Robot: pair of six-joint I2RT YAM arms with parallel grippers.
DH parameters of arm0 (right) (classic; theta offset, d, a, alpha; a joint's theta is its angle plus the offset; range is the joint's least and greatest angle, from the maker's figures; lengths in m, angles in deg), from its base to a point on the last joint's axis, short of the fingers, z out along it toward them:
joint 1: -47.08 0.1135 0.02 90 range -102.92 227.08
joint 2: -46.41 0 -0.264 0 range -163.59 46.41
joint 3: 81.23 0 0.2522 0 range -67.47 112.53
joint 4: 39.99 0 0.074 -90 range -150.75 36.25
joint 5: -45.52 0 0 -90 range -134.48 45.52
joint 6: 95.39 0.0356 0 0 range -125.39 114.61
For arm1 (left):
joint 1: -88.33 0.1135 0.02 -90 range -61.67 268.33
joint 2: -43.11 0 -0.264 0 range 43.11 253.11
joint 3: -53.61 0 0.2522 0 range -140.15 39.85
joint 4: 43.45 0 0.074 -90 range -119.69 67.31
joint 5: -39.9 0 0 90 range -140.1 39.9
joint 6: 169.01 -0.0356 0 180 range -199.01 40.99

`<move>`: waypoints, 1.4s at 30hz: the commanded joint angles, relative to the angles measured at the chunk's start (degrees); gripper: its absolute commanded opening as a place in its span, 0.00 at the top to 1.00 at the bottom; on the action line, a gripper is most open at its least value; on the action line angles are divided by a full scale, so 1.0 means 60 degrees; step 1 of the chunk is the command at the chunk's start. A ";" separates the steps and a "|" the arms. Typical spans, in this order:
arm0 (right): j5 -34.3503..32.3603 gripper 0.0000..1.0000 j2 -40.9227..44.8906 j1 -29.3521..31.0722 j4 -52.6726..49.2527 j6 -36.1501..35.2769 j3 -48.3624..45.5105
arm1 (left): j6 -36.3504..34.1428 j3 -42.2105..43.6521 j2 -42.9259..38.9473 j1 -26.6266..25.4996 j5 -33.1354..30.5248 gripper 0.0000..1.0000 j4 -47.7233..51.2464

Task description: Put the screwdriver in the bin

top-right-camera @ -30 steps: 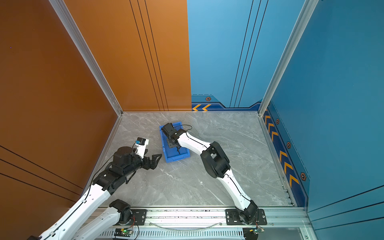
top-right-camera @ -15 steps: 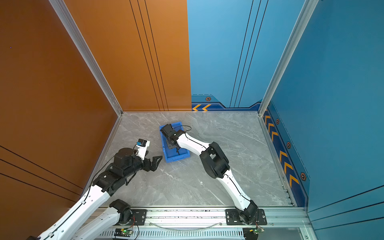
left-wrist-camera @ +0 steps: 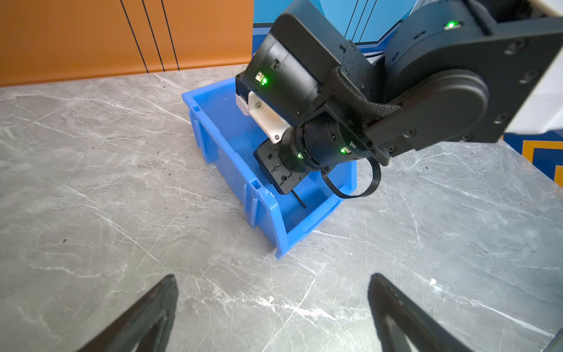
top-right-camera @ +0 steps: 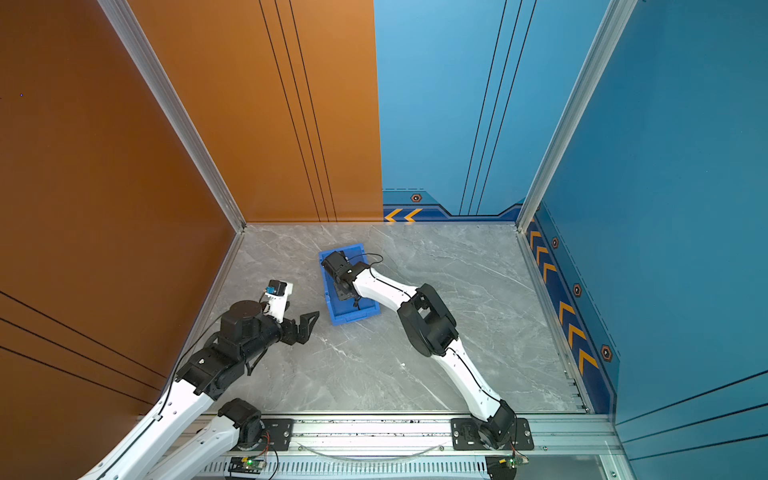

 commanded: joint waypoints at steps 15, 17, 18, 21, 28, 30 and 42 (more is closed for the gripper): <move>-0.1010 0.49 0.1641 0.0527 -0.0176 -0.0358 -0.0499 | 0.0350 0.0178 -0.0219 -0.0084 -0.1401 0.02 0.0147; -0.1066 0.47 0.2107 0.0581 -0.0176 -0.0393 -0.0737 | 0.0530 0.0331 -0.0447 -0.0075 -0.2164 0.02 0.0162; -0.1105 0.47 0.2313 0.0609 -0.0149 -0.0401 -0.0866 | 0.0611 0.0393 -0.0555 -0.0071 -0.2433 0.02 0.0203; -0.1322 0.39 0.3184 0.0721 0.0047 -0.0454 -0.1541 | 0.0629 0.0509 -0.0939 -0.0028 -0.2763 0.02 0.0253; -0.2149 0.00 0.5689 0.1055 0.0479 -0.0239 -0.3878 | 0.0961 0.0911 -0.1658 0.0025 -0.4090 0.02 0.0303; -0.2508 0.00 0.6410 0.1157 0.0588 -0.0141 -0.4564 | 0.0888 0.1040 -0.1780 0.0086 -0.4319 0.02 0.0266; -0.4161 0.00 1.1787 -0.0684 0.1420 0.0283 -1.0115 | -0.0649 0.1894 -0.1370 0.1096 -0.4326 0.02 -0.0916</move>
